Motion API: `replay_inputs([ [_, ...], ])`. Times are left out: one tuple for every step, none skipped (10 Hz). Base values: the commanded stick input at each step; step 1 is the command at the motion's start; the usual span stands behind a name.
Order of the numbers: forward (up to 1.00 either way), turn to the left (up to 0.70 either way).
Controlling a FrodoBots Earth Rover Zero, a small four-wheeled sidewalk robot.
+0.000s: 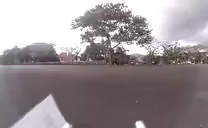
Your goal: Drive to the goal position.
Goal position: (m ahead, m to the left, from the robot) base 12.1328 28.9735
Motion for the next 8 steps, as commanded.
replay_inputs([
  [0.0, 1.0],
  [0.0, 1.0],
  [0.0, 1.0],
  [0.0, 1.0],
  [0.0, 1.0],
  [0.0, 1.0],
  [0.0, 1.0],
  [0.0, 1.0],
])
